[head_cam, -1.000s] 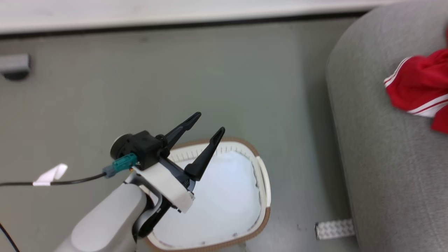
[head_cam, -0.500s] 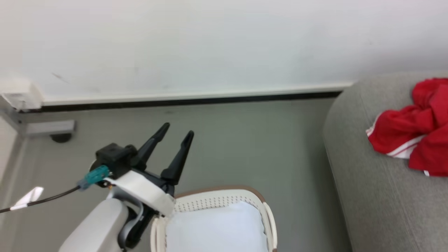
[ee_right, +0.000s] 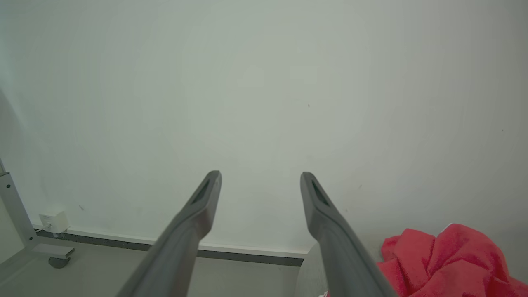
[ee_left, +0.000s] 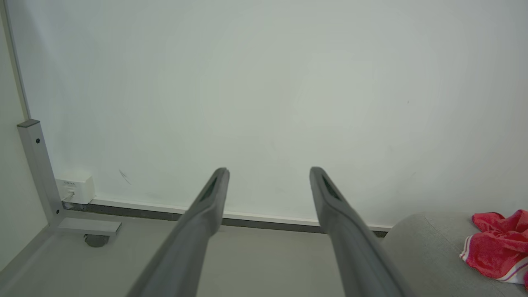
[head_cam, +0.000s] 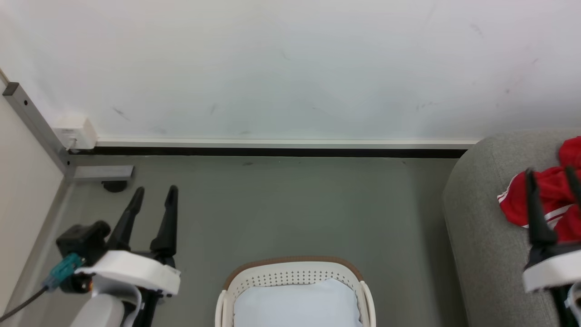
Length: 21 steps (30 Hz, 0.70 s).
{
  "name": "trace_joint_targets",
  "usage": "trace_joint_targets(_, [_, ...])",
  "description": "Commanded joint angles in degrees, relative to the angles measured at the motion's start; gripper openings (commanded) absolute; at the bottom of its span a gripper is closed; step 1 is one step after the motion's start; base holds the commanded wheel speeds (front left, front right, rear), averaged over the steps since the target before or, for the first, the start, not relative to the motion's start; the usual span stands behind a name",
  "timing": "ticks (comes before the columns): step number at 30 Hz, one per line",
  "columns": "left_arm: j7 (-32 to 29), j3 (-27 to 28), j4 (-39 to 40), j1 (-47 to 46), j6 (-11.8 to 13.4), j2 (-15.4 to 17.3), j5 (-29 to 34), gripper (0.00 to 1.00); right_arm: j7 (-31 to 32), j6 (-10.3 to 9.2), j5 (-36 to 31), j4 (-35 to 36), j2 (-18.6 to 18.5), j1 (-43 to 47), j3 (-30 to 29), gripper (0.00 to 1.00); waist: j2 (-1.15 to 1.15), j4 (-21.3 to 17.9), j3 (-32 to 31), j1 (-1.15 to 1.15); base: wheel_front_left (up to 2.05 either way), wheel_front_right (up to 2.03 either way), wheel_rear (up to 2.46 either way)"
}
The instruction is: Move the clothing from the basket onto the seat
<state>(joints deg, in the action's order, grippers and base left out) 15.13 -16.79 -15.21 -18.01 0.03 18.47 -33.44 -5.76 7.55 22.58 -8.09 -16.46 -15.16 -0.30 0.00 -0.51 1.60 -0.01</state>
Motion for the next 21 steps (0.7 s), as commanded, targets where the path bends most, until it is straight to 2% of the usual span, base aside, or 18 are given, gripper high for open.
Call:
trace_joint_targets(1, [0.0, 2.0, 0.6, 2.3, -0.1, -0.8, 1.0, 1.0, -1.3, -0.13, -1.2, 0.6, 1.7, 3.3, 0.8, 1.0, 0.0, 0.3, 0.0, 0.01, 0.0, 0.0, 0.0])
trace_joint_targets(9, [0.0, 9.9, 1.9, 9.1, -3.6, -5.7, 7.0, 1.0, -7.8, -0.13, -3.8, -2.1, 8.3, 10.6, 2.7, 1.0, 0.0, 0.5, -0.2, 0.01, 0.0, 0.0, 0.0])
trace_joint_targets(21, [0.0, 14.8, 1.2, 11.9, -7.0, -10.5, 15.5, 1.0, -9.5, -0.13, -6.2, -3.9, 11.8, 11.6, 2.7, 1.0, 0.0, 0.0, -0.7, 0.01, 0.0, 0.0, 0.0])
